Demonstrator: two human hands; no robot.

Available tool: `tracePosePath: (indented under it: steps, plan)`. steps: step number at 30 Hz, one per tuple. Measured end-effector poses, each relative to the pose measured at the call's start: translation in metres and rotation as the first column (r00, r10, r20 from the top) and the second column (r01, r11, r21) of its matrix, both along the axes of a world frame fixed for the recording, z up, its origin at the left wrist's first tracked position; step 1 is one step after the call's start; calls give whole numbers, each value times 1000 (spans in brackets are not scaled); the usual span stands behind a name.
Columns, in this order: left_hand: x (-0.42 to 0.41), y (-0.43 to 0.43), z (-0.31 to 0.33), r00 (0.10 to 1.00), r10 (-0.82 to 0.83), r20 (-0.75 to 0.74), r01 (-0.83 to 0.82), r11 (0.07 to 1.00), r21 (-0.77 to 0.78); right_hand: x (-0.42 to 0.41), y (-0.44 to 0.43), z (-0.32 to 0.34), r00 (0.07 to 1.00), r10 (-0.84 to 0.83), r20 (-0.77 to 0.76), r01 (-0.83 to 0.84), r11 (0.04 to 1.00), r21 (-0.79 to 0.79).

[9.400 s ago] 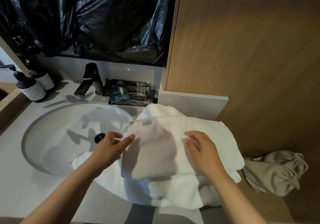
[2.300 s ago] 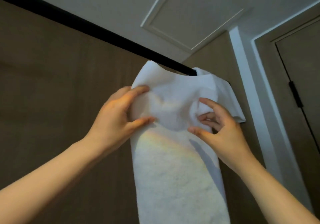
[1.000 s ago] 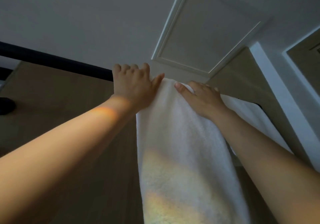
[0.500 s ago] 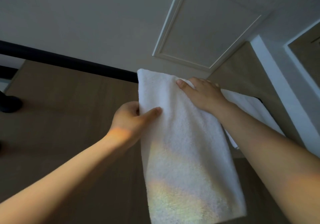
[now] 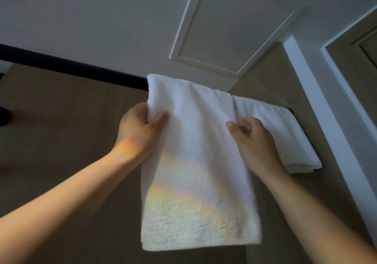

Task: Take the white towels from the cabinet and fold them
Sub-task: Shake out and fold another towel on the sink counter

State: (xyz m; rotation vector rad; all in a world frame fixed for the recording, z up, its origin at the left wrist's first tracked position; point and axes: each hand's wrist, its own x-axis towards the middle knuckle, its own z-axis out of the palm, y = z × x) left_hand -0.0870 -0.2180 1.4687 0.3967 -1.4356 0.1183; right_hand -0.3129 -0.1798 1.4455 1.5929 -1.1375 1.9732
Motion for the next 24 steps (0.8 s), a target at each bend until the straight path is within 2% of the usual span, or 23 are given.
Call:
tracePosePath:
  steps: [2, 6, 9, 10, 13, 15, 19, 22, 24]
  plan:
    - [-1, -1, -2, 1000, 2, -12, -2, 1000, -20, -3, 0, 9, 991, 117, 68, -122, 989, 81]
    - [-1, -3, -3, 1000, 22, -21, -23, 999, -48, -1, -2, 18, 945, 309, 106, -323, 931, 171]
    - [3, 0, 2, 998, 47, -38, -50, 994, -99, 2, 1, 23, 872, 459, 172, -480, 870, 109]
    - [4, 2, 6, 997, 65, -40, -70, 990, -123, 3, 2, 25, 869, 456, 194, -471, 881, 38]
    - [11, 9, 26, 984, 159, -84, -173, 961, -216, 8, 1, 38, 933, 320, 165, -292, 941, -172]
    - [16, 17, 45, 952, 282, -122, -304, 922, -239, 15, 3, 50, 949, 285, 133, -248, 938, -241]
    - [16, 25, 81, 823, 557, -114, -568, 810, -146, 17, -1, 80, 974, 200, 103, -170, 954, -245]
    - [11, 24, 98, 715, 697, -63, -698, 704, -131, 13, -5, 99, 996, 20, 89, -1, 978, -208]
    - [10, 23, 108, 660, 752, 0, -750, 659, -55, 10, -7, 111, 993, -110, 52, 116, 984, -136]
